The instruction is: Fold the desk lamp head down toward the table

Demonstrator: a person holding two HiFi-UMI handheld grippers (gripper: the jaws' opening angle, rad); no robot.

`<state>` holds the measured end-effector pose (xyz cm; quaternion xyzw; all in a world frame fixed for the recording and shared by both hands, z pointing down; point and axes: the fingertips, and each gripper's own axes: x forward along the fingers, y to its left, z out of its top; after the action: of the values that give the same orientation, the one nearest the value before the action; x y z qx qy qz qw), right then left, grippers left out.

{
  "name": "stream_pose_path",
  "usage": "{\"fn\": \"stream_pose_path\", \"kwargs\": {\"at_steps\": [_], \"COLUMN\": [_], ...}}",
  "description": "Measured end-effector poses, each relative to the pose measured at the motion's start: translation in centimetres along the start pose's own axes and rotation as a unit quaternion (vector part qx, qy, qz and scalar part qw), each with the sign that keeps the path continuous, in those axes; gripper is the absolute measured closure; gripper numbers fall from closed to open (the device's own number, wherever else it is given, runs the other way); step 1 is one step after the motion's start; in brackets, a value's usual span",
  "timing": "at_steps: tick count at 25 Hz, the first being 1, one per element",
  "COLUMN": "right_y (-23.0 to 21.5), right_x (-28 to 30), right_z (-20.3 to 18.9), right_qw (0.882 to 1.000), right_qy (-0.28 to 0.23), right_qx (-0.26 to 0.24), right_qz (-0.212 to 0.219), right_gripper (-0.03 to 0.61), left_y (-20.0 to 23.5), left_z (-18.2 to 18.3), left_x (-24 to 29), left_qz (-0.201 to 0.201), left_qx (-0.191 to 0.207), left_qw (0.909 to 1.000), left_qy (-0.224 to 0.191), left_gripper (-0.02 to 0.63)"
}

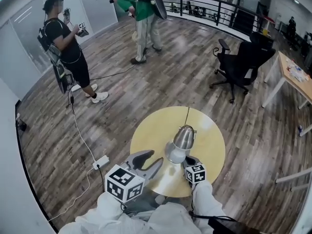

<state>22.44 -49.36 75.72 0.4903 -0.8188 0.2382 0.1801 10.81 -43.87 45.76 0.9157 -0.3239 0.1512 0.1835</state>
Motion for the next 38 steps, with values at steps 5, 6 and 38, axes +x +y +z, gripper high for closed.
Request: {"fn": "stream_pose_path", "kwargs": {"at_steps": [5,6,38], "right_y": [-0.3,-0.3,0.8], "right_x": [0.3,0.4,0.2], "right_z": [0.1,0.0,-0.3], "right_qw": [1.0,1.0,0.999], "right_qy": [0.011,0.014,0.034], "right_qx": [-0.017,-0.011,-0.021], "right_qz": [0.009,0.011,0.034], "right_gripper": [0.566,0.566,0.566], "left_y": [-4.3,-5.1,-8.8], "left_z": [5.9,6.8,-3.2], "left_x": [0.9,1.1,0.6], "left_qz": [-0.035,-0.043,-0.004], "left_qx": [0.041,0.045,0.161], "left_qw": [0.9982,0.9977,0.9772], "left_qy": [-0.024,-0.028,0.138], "left_gripper": [0.427,0.422,0.396]}}
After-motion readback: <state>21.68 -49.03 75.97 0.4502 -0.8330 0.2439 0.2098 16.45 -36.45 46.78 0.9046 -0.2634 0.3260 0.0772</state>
